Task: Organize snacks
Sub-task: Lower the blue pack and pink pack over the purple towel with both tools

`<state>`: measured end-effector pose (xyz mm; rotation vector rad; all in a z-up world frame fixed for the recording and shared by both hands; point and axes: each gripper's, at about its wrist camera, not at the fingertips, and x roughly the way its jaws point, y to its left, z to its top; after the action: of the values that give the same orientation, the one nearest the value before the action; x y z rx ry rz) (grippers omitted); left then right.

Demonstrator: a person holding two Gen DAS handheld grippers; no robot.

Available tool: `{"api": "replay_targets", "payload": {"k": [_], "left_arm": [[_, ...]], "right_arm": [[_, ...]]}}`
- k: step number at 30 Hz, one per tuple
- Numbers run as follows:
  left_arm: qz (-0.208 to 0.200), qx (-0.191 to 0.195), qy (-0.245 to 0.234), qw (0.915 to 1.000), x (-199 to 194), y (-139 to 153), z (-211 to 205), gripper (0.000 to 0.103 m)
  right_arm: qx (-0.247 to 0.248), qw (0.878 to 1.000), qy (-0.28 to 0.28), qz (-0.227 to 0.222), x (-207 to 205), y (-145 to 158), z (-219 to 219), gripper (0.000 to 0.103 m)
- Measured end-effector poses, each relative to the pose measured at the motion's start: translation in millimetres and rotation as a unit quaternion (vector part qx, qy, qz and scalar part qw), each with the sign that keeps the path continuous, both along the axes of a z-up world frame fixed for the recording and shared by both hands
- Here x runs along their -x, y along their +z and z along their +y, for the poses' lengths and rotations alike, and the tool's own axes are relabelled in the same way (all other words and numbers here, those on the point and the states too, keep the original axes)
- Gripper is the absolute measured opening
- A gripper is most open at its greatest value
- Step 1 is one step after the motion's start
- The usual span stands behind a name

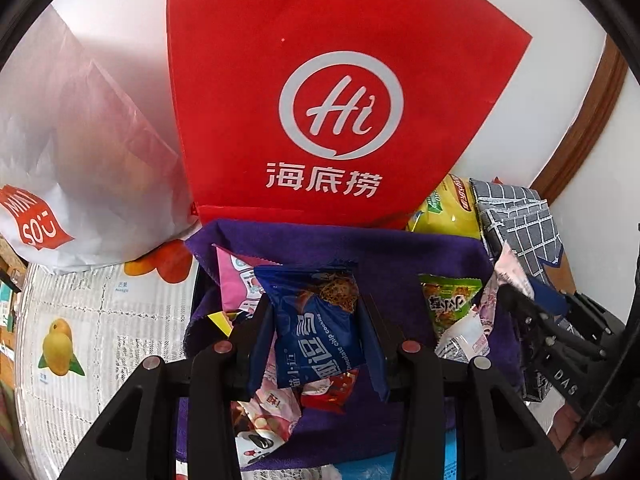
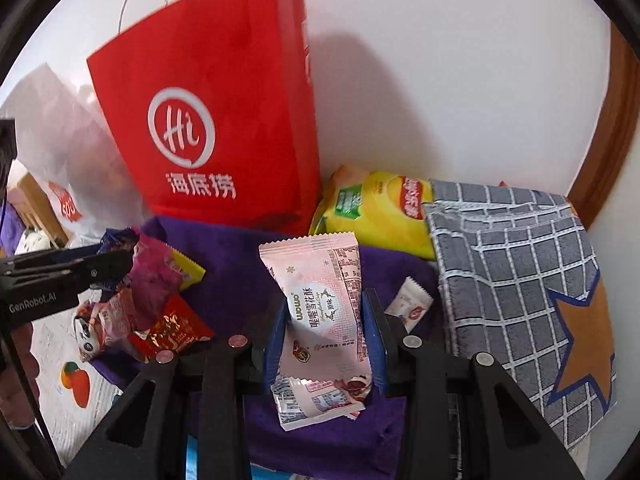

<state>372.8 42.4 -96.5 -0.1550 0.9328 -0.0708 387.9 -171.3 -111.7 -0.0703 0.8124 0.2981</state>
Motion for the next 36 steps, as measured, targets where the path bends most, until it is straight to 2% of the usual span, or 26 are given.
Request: {"api": "replay_targets", "payload": {"k": [24,32,36], "left_arm": [[0.02,-0.007,-0.008,0.9997,-6,-12,-3,0.039],[0.033,-0.015,-0.011,0.9993,-8,-18,-8,0.039],[0.042,-0.017,-0.011,0.9989,-11,-23,-9,0.039]], "right_arm": [[0.046,0.998,-0.012,0.052,-17,-32,8,0.037],[0.047,0.998,-0.006,0.035,-10,-22,9,0.037],[0.043,0.999,-0.002,0.019,-3,-12,9,0.044]]}}
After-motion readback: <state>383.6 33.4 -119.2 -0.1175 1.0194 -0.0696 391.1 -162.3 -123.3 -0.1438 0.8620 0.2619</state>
